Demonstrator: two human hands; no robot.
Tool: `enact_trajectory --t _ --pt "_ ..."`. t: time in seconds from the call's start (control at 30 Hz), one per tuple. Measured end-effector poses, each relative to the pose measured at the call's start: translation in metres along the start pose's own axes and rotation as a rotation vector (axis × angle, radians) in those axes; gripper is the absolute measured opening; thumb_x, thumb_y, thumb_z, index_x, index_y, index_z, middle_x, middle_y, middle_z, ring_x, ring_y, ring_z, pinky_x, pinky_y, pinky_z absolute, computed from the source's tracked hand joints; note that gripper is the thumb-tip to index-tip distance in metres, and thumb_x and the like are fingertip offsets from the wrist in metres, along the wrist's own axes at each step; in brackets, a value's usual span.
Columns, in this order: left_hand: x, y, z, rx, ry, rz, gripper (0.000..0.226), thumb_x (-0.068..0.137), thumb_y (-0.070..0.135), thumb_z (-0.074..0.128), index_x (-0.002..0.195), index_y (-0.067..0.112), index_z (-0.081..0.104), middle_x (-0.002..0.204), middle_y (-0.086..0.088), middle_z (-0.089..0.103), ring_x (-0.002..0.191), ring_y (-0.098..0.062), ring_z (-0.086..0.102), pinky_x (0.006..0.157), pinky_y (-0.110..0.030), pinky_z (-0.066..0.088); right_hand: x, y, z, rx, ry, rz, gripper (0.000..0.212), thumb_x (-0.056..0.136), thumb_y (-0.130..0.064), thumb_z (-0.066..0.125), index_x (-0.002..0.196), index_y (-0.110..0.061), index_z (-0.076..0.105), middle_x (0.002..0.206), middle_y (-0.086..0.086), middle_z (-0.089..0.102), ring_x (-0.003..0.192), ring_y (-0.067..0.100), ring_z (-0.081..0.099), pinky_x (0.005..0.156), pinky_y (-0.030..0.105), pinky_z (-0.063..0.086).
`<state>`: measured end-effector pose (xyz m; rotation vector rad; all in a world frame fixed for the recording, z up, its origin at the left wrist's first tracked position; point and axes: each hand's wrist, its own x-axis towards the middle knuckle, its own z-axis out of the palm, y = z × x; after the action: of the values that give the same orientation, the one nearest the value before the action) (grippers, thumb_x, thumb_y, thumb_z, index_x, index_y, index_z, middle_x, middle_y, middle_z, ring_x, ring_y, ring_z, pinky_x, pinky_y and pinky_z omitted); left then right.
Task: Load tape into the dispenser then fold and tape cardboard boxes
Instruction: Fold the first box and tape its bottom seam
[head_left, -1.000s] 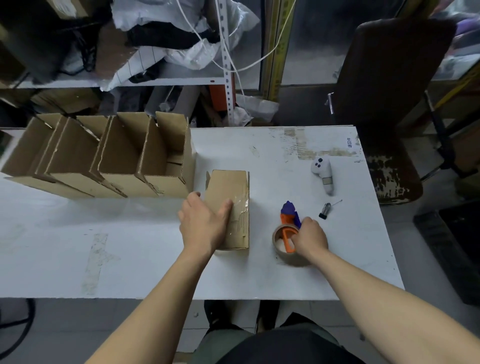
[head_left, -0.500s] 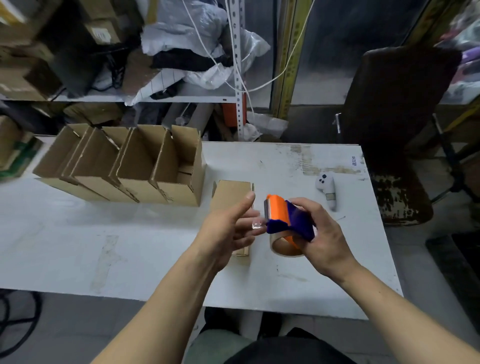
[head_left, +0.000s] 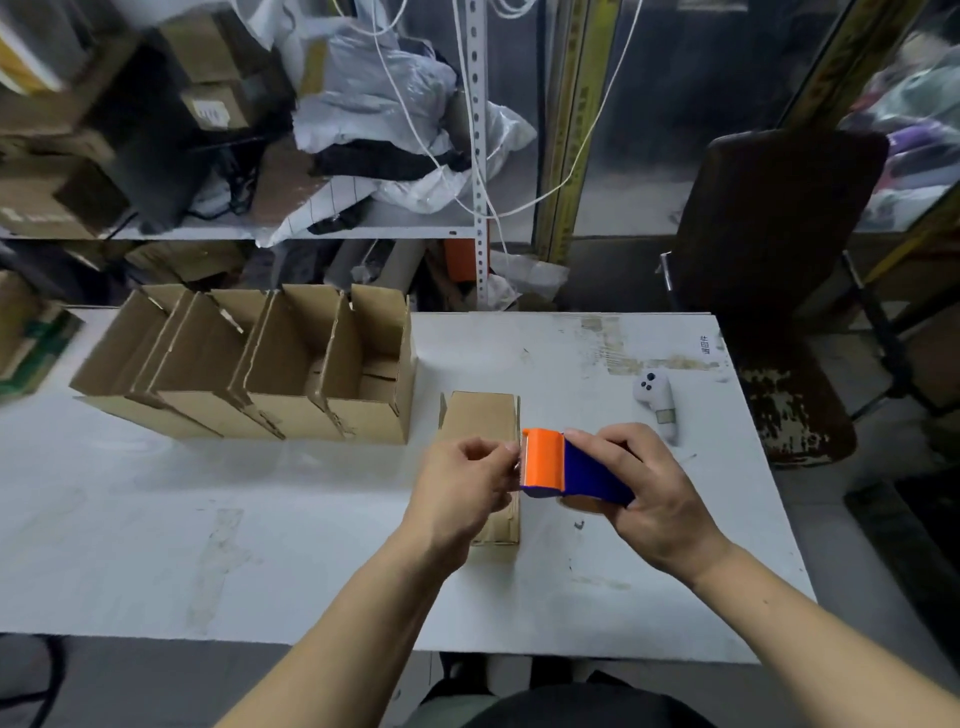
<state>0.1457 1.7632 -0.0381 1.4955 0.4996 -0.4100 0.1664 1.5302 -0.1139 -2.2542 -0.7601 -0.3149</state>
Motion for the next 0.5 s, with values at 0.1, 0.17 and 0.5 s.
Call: enact_trajectory --t 0.1,0.17,0.5 --pt "0.006 -0.001 0.000 -0.180 -0.081 -0.138 0.019 0.099 0.022 0.072 0.091 0.005 0.072 0.078 -0.011 0.065 0.073 -0.020 0.059 0.068 -0.030 0.041 -0.001 0.001 -0.002 0.011 0.018 0.048 0.072 0.081 -0.021 0.088 0.147 -0.017 0.059 0.116 0.004 0.053 0.106 0.023 0.056 0.085 0.037 0.056" --pt "0.009 0.000 0.000 -0.315 -0.085 -0.241 0.014 0.095 0.016 0.075 0.086 0.006 0.072 0.077 -0.010 0.067 0.068 -0.018 0.060 0.064 -0.026 0.042 -0.002 0.002 -0.004 0.010 0.016 0.057 0.069 0.085 -0.027 0.083 0.148 -0.017 0.058 0.118 0.005 0.053 0.108 0.024 0.055 0.084 0.038 0.057" --pt "0.019 -0.019 0.008 0.143 0.201 0.156 0.018 0.097 0.034 0.073 0.086 0.021 0.078 0.077 0.007 0.076 0.069 -0.007 0.068 0.069 -0.032 0.056 0.005 0.005 -0.007 -0.272 -0.081 -0.046 0.097 0.078 0.001 0.084 0.158 -0.030 0.039 0.123 0.009 0.055 0.107 0.027 0.051 0.087 0.033 0.050"
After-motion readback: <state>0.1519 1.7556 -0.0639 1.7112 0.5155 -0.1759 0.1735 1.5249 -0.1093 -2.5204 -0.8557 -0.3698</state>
